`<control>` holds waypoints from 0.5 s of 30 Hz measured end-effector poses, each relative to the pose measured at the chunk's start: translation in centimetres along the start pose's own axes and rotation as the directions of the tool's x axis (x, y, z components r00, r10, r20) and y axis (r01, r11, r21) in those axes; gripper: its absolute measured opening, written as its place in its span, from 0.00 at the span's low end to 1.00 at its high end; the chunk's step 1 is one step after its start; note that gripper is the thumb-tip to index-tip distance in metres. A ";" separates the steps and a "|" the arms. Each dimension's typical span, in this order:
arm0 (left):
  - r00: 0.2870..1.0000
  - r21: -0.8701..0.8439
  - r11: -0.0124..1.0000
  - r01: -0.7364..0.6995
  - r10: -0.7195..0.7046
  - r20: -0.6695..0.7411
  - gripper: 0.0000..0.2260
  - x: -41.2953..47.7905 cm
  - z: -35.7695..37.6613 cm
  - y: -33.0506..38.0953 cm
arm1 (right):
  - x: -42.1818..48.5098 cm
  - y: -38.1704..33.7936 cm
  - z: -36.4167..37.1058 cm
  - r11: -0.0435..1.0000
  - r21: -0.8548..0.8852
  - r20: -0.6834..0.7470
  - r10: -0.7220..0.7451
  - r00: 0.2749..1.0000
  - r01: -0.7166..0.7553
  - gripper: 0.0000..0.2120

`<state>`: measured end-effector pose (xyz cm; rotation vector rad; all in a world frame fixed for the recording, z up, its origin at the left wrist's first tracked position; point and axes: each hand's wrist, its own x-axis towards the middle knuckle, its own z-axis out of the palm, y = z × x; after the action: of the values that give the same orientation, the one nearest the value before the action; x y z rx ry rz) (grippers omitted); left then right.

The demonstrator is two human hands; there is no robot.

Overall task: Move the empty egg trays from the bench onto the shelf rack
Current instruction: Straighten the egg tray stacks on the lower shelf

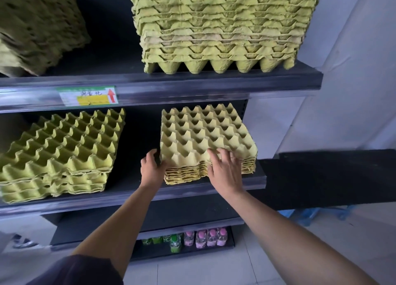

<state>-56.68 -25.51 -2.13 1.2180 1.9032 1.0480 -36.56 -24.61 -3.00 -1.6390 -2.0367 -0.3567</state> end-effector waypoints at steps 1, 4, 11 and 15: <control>0.994 -0.113 0.989 0.098 -0.091 0.067 0.26 0.3 -0.2 -0.5 | -0.2 -0.4 0.0 1.000 0.022 -0.011 0.022 1.000 -0.022 0.17; 0.918 -0.314 0.879 0.358 -0.270 0.291 0.28 0.6 0.1 -1.4 | -0.8 -1.3 -0.1 0.979 0.148 0.138 0.118 0.983 -0.138 0.07; 0.828 -0.276 0.820 0.500 -0.359 0.431 0.22 1.2 2.0 -2.5 | -0.9 -2.4 2.0 0.401 0.397 0.688 0.465 0.557 -0.825 0.15; 0.843 -0.368 0.786 0.497 -0.338 0.419 0.29 1.7 2.2 -2.1 | -0.6 -2.5 1.8 -0.141 0.457 0.792 0.514 0.330 -0.878 0.23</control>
<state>-56.41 -23.85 -5.19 0.5959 1.4463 0.9058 -39.27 -24.89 -4.57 -1.7300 -0.6344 1.3782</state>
